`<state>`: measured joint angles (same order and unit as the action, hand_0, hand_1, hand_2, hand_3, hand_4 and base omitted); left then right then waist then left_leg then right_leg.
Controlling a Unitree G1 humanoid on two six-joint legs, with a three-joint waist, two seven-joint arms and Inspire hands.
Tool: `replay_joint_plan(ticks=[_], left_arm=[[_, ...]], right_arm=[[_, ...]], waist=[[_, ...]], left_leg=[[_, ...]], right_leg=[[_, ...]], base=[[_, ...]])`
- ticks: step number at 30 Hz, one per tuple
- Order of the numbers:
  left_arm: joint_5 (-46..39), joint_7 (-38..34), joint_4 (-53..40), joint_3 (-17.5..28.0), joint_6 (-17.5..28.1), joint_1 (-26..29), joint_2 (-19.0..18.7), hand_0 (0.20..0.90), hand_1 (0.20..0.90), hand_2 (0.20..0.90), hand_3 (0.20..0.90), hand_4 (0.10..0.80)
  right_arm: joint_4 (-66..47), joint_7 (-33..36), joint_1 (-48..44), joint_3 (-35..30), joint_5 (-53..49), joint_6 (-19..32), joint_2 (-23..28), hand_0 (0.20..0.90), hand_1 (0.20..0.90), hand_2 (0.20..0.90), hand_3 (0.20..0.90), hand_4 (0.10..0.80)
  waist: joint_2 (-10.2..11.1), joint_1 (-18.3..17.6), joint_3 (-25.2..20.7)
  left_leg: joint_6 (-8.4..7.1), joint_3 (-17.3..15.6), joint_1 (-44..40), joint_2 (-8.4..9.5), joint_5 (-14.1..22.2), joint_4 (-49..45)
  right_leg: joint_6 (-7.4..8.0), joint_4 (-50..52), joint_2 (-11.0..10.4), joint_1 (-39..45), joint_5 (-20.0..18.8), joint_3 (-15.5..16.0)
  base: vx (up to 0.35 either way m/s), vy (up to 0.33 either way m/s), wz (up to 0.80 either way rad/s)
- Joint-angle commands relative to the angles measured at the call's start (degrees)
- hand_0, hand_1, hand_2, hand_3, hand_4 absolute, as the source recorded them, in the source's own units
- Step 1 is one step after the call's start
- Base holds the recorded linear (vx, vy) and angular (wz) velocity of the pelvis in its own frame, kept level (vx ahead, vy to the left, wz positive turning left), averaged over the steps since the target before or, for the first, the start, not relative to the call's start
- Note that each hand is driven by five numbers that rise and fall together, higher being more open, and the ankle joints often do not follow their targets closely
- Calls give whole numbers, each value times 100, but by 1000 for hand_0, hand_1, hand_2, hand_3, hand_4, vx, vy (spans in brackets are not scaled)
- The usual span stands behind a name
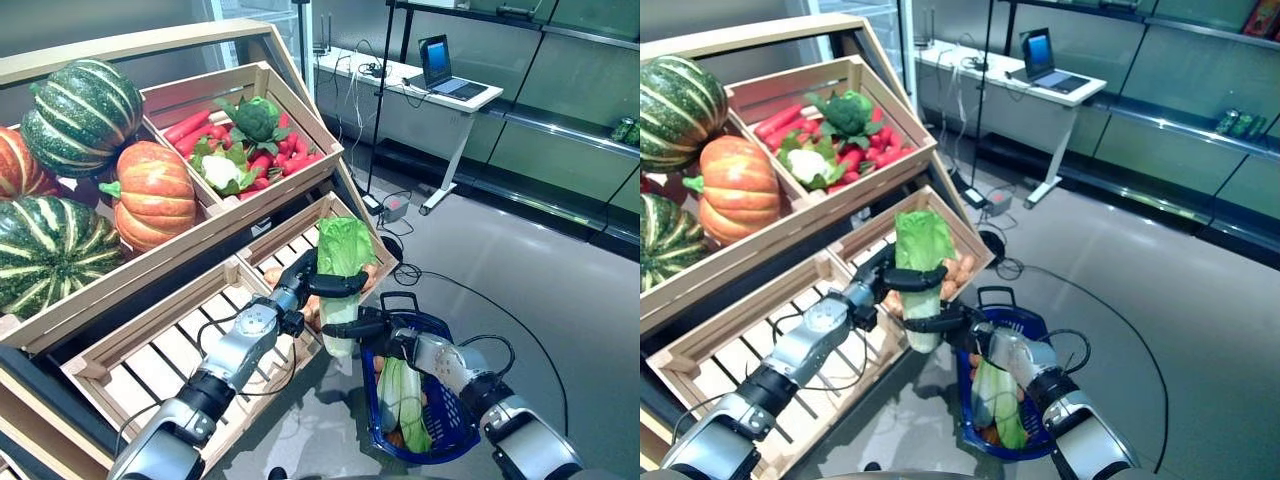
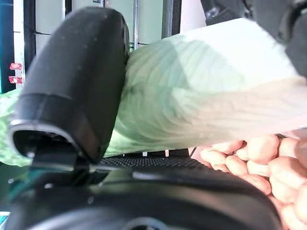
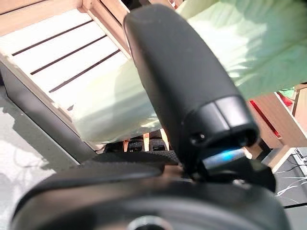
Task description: Put vegetables into the basket
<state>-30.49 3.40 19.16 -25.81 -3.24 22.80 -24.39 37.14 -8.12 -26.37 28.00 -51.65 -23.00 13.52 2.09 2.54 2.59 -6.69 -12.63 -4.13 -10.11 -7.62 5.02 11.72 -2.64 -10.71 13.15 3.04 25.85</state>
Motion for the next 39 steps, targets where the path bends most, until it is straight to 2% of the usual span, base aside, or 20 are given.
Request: replay_joint_plan(ticks=[1, 14, 15, 16, 20, 22, 26, 30, 32, 39], left_arm=[[-842, 541, -1017, -334, 547, 792, 576, 300, 300, 300, 300, 400], [-979, 491, -984, -236, 352, 647, 471, 300, 300, 300, 300, 400], [-984, 481, -973, -219, 310, 623, 464, 538, 538, 538, 538, 558], [-985, 472, -948, -198, 247, 594, 452, 900, 900, 900, 900, 800], [-866, 315, -778, -116, 213, 468, 408, 900, 900, 900, 900, 800], [-670, 332, -659, 51, 189, 325, 269, 900, 900, 900, 900, 800], [-532, 320, -556, 211, 129, 117, 187, 900, 900, 900, 900, 800], [-453, 224, -395, 433, 202, -111, 85, 900, 900, 900, 900, 800], [-487, 222, -259, 699, 370, -236, 12, 900, 900, 900, 900, 800], [-430, -175, -201, 1238, 439, -425, -292, 900, 900, 900, 900, 800]], right_arm=[[520, 208, -1198, -481, -574, 703, -245, 300, 300, 300, 300, 400], [493, 326, -1148, -653, -814, 764, -132, 300, 300, 300, 300, 400], [492, 323, -1125, -669, -773, 770, -133, 300, 300, 300, 300, 400], [481, 331, -1103, -682, -730, 763, -123, 300, 300, 300, 300, 400], [492, 285, -1005, -709, -575, 781, -61, 300, 300, 300, 300, 400], [505, 163, -842, -724, -246, 799, 61, 300, 300, 300, 300, 400], [687, 260, -529, -849, -304, 684, 201, 300, 300, 300, 300, 400], [1115, 152, -90, -1217, -547, 664, 275, 300, 300, 300, 300, 400], [1372, 46, 145, -1488, -345, 748, 398, 300, 300, 300, 300, 400], [1803, 142, 390, -2039, -428, 806, 844, 300, 300, 300, 300, 400]], waist=[[-86, 208, -362], [-88, 180, -375], [-88, 179, -381], [-88, 174, -383], [-81, 159, -387], [-81, 140, -387], [-94, 118, -371], [-109, 137, -355], [-117, 154, -332], [-113, 194, -290]], left_leg=[[-192, 121, -125, -168, 522, -2], [-170, 70, -148, -170, 538, -2], [-168, 70, -147, -169, 540, -2], [-166, 62, -154, -170, 543, -2], [-172, 36, -166, -178, 541, -2], [-177, -4, -165, -191, 538, -2], [-174, -31, -169, -201, 535, -2], [-153, -64, -188, -202, 543, -2], [-158, -82, -191, -205, 548, -2], [-181, -86, -177, -210, 543, -2]], right_leg=[[-143, -236, -314, -395, -626, -119], [-123, -226, -334, -419, -634, -185], [-120, -229, -332, -423, -636, -193], [-119, -231, -332, -423, -635, -197], [-107, -236, -338, -433, -646, -213], [-105, -233, -335, -458, -646, -238], [-107, -230, -328, -471, -636, -270], [-109, -224, -324, -457, -622, -279], [-109, -229, -326, -456, -622, -254], [-110, -232, -305, -456, -626, -216]], base=[[0, 0, 0], [0, 0, 0], [0, 0, 0], [30, -10, 0], [8, -2, 0], [5, 19, -1], [1, 18, -2], [0, 0, 0], [0, 0, 0], [0, 0, 0]])
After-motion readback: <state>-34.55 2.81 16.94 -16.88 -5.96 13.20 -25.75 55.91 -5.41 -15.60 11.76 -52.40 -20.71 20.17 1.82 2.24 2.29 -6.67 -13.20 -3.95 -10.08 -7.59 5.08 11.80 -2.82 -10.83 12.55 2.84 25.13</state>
